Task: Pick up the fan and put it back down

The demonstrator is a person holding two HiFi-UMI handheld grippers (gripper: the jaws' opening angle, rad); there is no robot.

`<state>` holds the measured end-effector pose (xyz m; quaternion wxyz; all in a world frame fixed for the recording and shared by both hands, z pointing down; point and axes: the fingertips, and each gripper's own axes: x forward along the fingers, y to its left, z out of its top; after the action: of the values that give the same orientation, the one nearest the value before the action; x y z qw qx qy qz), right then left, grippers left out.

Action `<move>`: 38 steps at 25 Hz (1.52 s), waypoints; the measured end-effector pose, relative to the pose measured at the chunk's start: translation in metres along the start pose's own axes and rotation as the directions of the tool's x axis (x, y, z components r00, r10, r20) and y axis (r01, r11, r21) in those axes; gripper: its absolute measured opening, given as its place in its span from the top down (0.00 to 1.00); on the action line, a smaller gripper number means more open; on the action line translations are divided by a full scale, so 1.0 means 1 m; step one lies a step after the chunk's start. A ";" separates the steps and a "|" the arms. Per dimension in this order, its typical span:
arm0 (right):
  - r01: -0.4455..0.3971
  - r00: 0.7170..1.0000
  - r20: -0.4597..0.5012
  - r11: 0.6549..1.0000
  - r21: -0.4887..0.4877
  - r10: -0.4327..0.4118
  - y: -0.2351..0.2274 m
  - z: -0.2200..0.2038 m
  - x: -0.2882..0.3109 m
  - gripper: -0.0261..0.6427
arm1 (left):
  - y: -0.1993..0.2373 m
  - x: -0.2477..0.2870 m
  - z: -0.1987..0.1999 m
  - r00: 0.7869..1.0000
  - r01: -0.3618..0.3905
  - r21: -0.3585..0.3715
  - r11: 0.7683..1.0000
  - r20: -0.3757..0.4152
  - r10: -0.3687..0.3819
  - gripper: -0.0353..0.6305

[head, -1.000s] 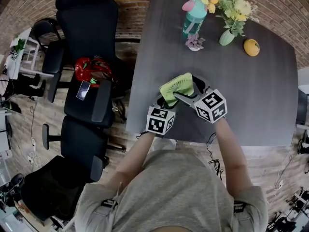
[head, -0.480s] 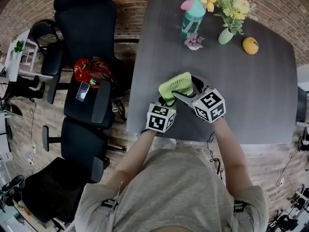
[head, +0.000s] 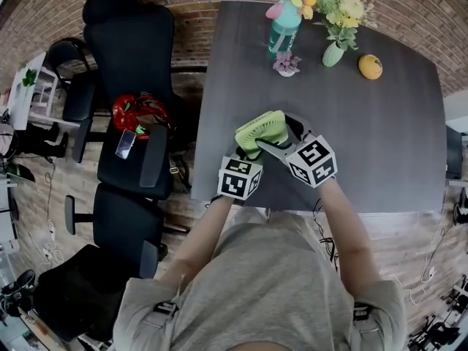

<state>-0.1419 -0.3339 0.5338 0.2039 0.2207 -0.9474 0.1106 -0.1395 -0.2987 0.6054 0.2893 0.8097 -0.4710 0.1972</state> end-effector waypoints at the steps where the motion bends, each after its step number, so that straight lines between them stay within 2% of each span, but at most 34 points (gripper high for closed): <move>1: 0.005 1.000 0.007 1.000 -0.001 -0.005 0.001 0.002 -0.003 0.37 | -0.002 -0.002 0.002 1.000 0.002 0.004 1.000 0.004 -0.002 0.68; 11: 0.043 0.998 0.053 0.999 -0.019 -0.042 0.006 0.019 -0.027 0.37 | -0.018 -0.015 0.017 1.000 0.006 0.066 0.998 0.026 -0.008 0.68; 19: 0.113 0.990 0.086 0.994 -0.013 -0.111 -0.004 0.030 -0.055 0.37 | -0.040 -0.013 0.037 0.998 0.040 0.137 0.990 0.032 -0.045 0.68; 28: 0.198 0.973 0.117 0.980 0.018 -0.199 -0.036 0.034 -0.093 0.37 | -0.072 0.009 0.063 0.995 0.095 0.216 0.972 0.017 -0.101 0.68; 38: 0.263 0.957 0.117 0.964 0.048 -0.267 -0.091 0.025 -0.133 0.37 | -0.114 0.056 0.088 0.987 0.157 0.255 0.954 -0.011 -0.159 0.68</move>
<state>0.0008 -0.3714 0.4639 0.1549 0.3552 -0.9180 0.0838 -0.0089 -0.3481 0.5395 0.1952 0.8762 -0.3767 0.2286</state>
